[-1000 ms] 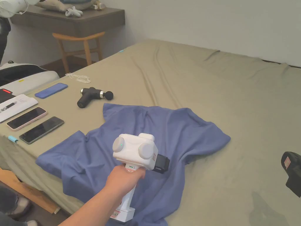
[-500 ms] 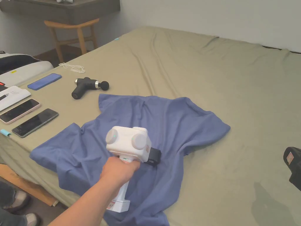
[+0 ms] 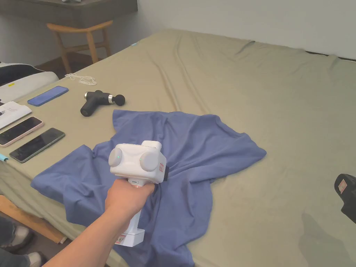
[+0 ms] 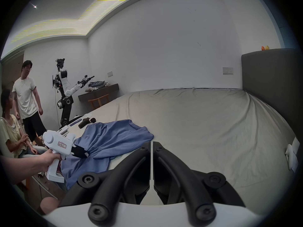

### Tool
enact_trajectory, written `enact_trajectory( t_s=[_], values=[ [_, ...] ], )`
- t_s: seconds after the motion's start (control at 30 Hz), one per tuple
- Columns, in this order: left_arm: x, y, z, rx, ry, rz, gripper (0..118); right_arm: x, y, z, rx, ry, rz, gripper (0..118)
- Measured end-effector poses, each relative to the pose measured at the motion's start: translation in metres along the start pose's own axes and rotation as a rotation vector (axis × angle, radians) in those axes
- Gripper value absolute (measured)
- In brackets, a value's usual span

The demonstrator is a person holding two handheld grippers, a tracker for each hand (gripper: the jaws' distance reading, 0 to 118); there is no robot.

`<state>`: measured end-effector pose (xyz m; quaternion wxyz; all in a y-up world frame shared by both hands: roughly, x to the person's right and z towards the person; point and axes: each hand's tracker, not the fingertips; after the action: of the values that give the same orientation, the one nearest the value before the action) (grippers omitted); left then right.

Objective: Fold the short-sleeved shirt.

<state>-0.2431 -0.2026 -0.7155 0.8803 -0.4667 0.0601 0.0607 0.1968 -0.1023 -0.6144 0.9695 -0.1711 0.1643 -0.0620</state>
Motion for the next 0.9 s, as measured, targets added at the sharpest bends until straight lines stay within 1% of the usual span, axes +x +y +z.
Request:
enact_trajectory(
  t_s=[0.1, 0.17, 0.2, 0.23, 0.27, 0.3, 0.33, 0.4, 0.47, 0.6, 0.67, 0.77, 0.8, 0.9],
  values=[
    [0.014, 0.002, 0.008, 0.033, 0.021, -0.082, 2, 0.000, 0.001, 0.003, 0.002, 0.000, 0.000, 5],
    [0.025, 0.008, 0.018, 0.067, -0.114, -0.039, 2, 0.001, 0.002, 0.007, 0.009, -0.004, 0.011, 5],
    [0.037, 0.012, 0.024, 0.079, -0.125, -0.044, 2, 0.003, 0.004, 0.009, 0.010, -0.004, 0.012, 5],
    [0.053, 0.015, 0.029, 0.109, -0.078, -0.134, 2, 0.003, 0.005, 0.011, 0.013, -0.007, 0.010, 5],
    [0.066, 0.017, 0.031, 0.114, -0.057, -0.193, 2, 0.005, 0.006, 0.014, 0.016, -0.011, 0.003, 5],
    [0.075, 0.020, 0.029, 0.088, -0.073, -0.213, 2, 0.007, 0.008, 0.017, 0.020, -0.013, -0.006, 5],
    [0.082, 0.022, 0.028, 0.073, -0.099, -0.177, 2, 0.010, 0.010, 0.021, 0.025, -0.015, -0.015, 5],
    [0.108, 0.021, 0.034, 0.119, -0.123, -0.178, 2, 0.017, 0.013, 0.031, 0.042, -0.029, -0.017, 5],
    [0.145, 0.019, 0.041, 0.138, -0.167, -0.280, 2, 0.026, 0.018, 0.046, 0.062, -0.043, -0.014, 5],
    [0.228, 0.019, 0.052, 0.153, -0.280, -0.354, 2, 0.052, 0.027, 0.086, 0.107, -0.123, -0.002, 5],
    [0.273, 0.013, 0.059, 0.160, -0.324, -0.434, 2, 0.067, 0.030, 0.111, 0.137, -0.176, -0.013, 5],
    [0.345, -0.009, 0.082, 0.149, -0.454, -0.585, 2, 0.090, 0.032, 0.153, 0.181, -0.267, -0.016, 5],
    [0.370, -0.022, 0.092, 0.163, -0.491, -0.646, 2, 0.097, 0.032, 0.167, 0.194, -0.298, -0.015, 5],
    [0.437, -0.068, 0.115, 0.117, -0.621, -0.779, 2, 0.118, 0.029, 0.202, 0.217, -0.392, -0.019, 5]
  ],
)
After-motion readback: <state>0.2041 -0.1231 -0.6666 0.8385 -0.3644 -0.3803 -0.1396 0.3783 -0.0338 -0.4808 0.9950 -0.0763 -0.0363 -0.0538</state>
